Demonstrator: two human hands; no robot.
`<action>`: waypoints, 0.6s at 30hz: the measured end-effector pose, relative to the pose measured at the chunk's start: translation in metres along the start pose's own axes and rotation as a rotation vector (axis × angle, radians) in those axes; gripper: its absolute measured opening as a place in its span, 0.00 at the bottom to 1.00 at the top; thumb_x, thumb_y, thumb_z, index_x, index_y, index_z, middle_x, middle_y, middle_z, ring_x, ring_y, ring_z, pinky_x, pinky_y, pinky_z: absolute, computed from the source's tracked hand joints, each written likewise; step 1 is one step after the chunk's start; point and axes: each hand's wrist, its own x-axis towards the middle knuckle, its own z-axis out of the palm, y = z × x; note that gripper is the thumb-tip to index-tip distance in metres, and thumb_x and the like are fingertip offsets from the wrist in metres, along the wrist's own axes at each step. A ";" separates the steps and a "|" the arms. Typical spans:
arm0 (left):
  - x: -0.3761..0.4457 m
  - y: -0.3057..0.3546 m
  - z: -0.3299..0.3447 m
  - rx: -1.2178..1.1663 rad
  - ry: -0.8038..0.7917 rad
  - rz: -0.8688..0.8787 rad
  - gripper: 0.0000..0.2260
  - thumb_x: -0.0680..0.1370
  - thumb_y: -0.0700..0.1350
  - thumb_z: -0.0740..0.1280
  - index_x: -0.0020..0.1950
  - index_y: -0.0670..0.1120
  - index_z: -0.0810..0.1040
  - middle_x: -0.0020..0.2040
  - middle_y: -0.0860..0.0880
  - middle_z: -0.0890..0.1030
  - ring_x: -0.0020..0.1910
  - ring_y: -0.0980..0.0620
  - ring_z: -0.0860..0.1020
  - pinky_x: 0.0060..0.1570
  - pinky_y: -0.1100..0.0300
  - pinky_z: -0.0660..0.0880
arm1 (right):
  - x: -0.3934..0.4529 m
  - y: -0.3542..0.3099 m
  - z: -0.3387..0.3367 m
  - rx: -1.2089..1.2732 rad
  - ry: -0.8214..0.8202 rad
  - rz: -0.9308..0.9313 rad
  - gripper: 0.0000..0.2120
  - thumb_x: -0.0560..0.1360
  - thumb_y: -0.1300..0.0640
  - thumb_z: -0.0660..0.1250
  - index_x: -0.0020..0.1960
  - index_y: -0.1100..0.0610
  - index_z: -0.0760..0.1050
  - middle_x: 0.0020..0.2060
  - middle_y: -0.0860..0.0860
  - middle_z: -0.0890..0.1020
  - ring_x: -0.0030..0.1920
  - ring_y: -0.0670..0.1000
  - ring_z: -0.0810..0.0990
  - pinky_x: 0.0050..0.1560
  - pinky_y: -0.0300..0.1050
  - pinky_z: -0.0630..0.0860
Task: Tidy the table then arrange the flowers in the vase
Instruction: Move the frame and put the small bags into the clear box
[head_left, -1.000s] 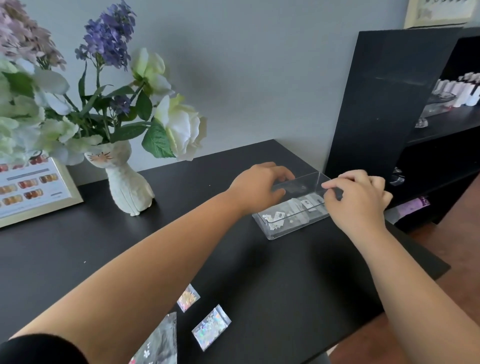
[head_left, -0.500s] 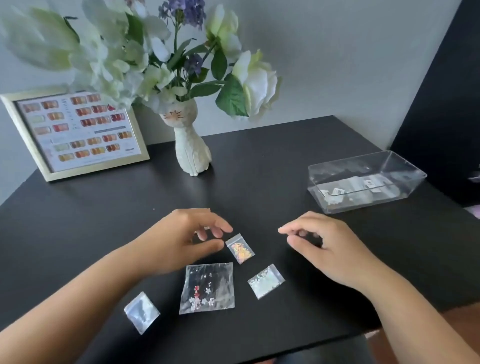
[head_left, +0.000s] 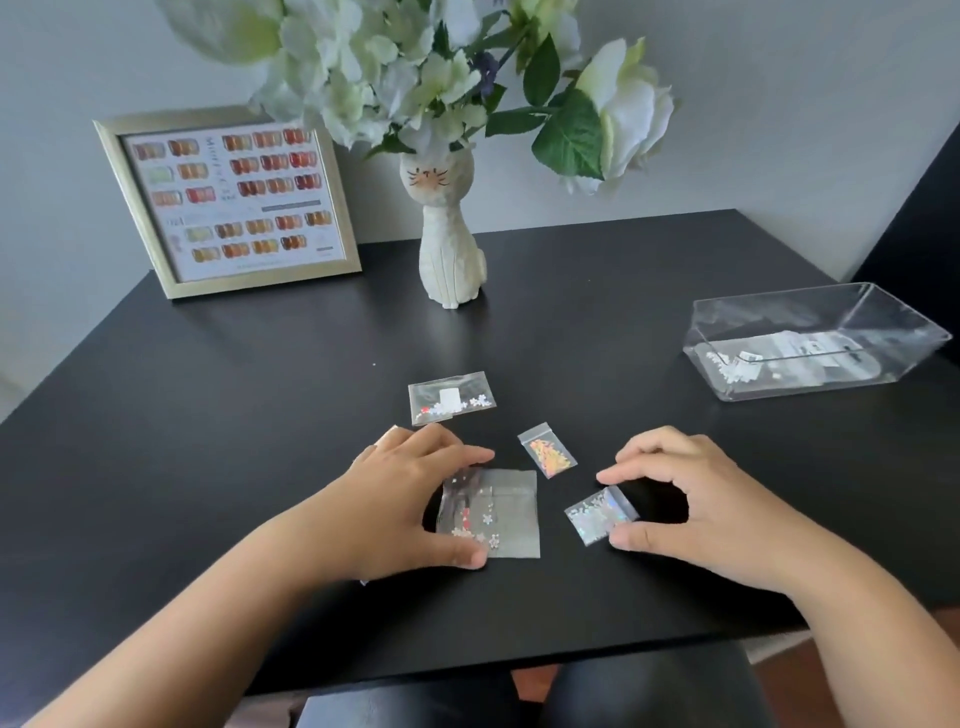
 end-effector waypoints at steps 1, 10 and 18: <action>0.000 0.001 0.001 -0.001 0.005 -0.005 0.37 0.67 0.70 0.68 0.74 0.65 0.60 0.63 0.65 0.65 0.63 0.57 0.61 0.70 0.53 0.60 | -0.001 -0.001 0.001 -0.006 0.019 0.002 0.19 0.65 0.37 0.73 0.55 0.33 0.76 0.57 0.28 0.68 0.62 0.34 0.62 0.65 0.46 0.63; -0.006 -0.003 0.009 -0.087 0.113 -0.011 0.34 0.66 0.68 0.71 0.69 0.71 0.62 0.55 0.67 0.69 0.62 0.61 0.61 0.64 0.58 0.54 | -0.003 -0.001 0.004 0.027 0.088 0.013 0.16 0.62 0.44 0.78 0.46 0.37 0.76 0.56 0.28 0.70 0.59 0.35 0.67 0.60 0.46 0.65; -0.008 -0.013 0.009 -0.290 0.227 -0.014 0.26 0.67 0.63 0.75 0.61 0.70 0.68 0.50 0.64 0.75 0.51 0.67 0.72 0.58 0.64 0.60 | 0.006 -0.003 -0.003 0.034 0.044 -0.023 0.18 0.63 0.39 0.75 0.50 0.34 0.74 0.56 0.30 0.72 0.57 0.35 0.69 0.56 0.40 0.68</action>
